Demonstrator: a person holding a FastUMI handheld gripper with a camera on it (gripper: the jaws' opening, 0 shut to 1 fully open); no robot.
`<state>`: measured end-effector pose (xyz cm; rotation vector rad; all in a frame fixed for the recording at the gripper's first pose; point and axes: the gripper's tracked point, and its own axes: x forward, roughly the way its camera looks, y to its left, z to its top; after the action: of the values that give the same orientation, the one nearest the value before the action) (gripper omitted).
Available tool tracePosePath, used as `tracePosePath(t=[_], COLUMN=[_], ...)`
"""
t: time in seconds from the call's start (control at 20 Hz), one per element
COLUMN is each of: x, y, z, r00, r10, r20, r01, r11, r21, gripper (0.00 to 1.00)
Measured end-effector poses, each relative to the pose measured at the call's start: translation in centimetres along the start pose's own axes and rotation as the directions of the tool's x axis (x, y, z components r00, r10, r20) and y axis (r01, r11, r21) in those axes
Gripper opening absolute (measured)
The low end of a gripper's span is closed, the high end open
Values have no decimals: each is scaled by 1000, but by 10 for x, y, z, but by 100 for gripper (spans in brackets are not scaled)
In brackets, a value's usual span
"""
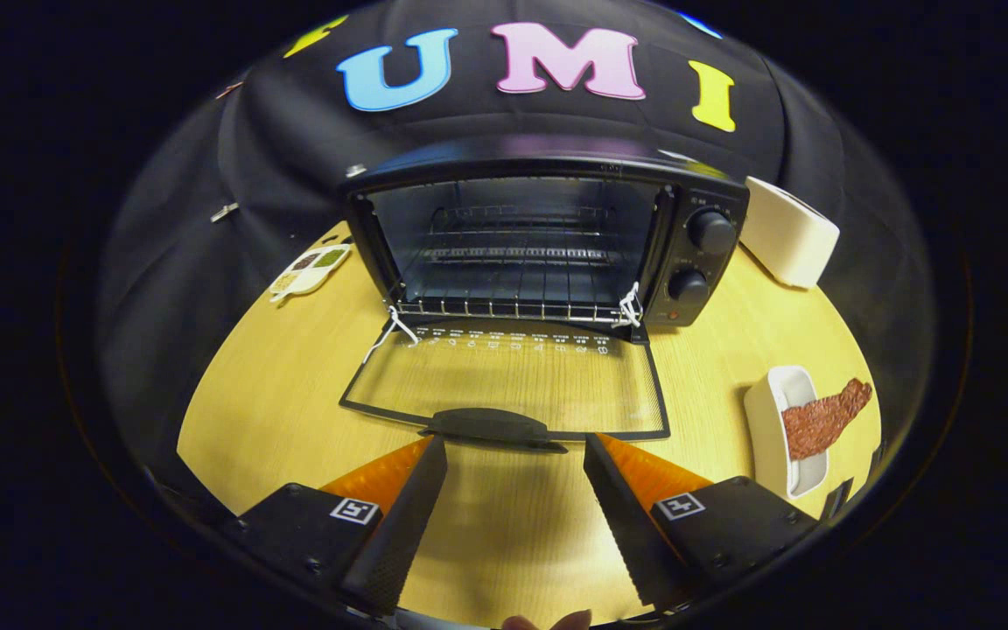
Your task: Open the toaster oven, put the food inside, and close the toaster oven door.
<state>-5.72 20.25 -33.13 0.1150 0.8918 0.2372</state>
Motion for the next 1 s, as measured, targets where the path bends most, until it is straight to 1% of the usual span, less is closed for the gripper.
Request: tracePosePath(t=[0.2,0.4,0.5,0.65,0.85,1.0], x=[-39,-75,-91,-107,-123,-126], y=[-15,-45,-66,-98,-146,-190], z=[30,63,72,77,77,72], r00=[993,980,975,974,979,986], r10=[48,52,46,51,60,46], r20=[106,193,218,218,195,163], r01=[-47,-57,-48,-49,-66,-53], r11=[999,998,999,999,997,998], r21=[-13,18,6,-18,25,43], gripper=[98,98,98,98,98,98])
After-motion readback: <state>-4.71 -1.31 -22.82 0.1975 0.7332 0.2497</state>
